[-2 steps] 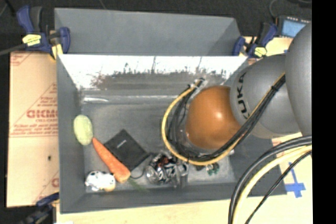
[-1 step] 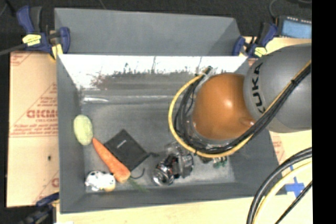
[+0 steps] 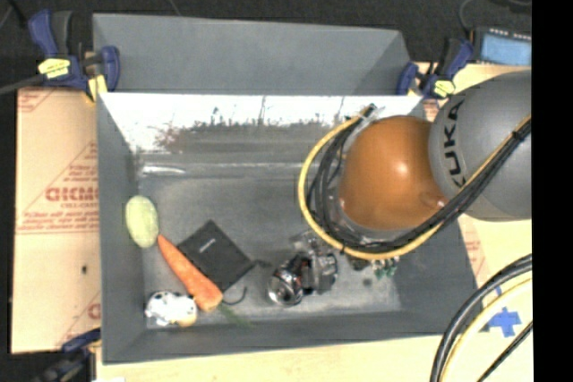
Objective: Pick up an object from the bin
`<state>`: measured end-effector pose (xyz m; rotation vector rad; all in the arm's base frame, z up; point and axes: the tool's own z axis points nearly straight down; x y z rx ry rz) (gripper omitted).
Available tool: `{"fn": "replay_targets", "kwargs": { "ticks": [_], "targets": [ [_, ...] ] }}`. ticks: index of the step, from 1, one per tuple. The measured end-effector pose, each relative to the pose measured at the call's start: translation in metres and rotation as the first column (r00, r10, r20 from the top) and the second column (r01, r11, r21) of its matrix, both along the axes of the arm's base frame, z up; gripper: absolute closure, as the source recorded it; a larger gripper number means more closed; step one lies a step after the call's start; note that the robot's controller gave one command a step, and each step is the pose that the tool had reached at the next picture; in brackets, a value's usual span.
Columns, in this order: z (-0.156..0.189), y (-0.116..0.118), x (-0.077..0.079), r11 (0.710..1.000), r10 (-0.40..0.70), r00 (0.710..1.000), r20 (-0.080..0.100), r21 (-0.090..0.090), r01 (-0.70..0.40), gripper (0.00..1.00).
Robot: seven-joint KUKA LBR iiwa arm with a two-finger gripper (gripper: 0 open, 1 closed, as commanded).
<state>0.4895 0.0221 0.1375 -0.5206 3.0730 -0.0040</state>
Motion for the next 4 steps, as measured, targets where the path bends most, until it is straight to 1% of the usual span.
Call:
{"fn": "replay_targets", "kwargs": {
  "ticks": [1,2,3,4],
  "targets": [
    [0.136,-0.012,-0.003,1.0,-0.024,1.0,-0.01,-0.001,0.024,1.0],
    [0.134,-0.012,-0.004,1.0,-0.024,1.0,-0.016,-0.001,0.024,1.0],
    [0.093,-0.02,0.004,1.0,-0.013,1.0,-0.003,-0.001,0.013,1.0],
    [0.078,-0.023,0.004,1.0,-0.014,1.0,-0.008,-0.001,0.014,1.0]
  ]
}}
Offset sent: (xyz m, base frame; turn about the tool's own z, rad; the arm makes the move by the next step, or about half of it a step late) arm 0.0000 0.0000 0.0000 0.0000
